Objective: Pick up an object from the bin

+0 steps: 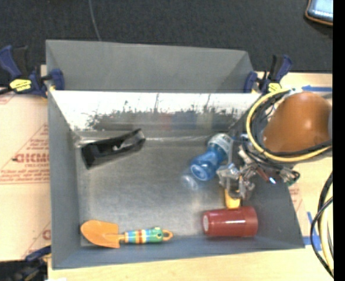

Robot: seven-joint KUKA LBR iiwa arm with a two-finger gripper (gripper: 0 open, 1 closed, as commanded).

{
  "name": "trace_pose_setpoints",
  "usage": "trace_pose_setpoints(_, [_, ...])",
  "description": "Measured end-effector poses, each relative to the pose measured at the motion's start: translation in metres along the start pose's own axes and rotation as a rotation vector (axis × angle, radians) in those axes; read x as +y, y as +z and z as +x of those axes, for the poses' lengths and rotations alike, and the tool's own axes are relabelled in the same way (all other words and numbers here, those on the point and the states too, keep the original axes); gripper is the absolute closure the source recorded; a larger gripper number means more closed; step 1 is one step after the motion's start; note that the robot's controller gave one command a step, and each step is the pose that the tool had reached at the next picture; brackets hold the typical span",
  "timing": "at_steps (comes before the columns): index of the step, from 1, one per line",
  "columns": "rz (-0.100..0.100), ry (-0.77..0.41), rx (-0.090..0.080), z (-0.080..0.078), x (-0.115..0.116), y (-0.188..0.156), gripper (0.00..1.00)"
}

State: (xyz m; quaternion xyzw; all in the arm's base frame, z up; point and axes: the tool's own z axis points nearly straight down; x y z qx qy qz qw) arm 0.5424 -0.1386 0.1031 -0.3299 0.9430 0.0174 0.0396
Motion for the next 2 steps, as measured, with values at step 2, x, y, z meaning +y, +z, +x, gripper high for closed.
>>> trace_pose_setpoints(2, [0.004, 0.117, 0.009, -0.032, -0.007, 0.016, 1.00])
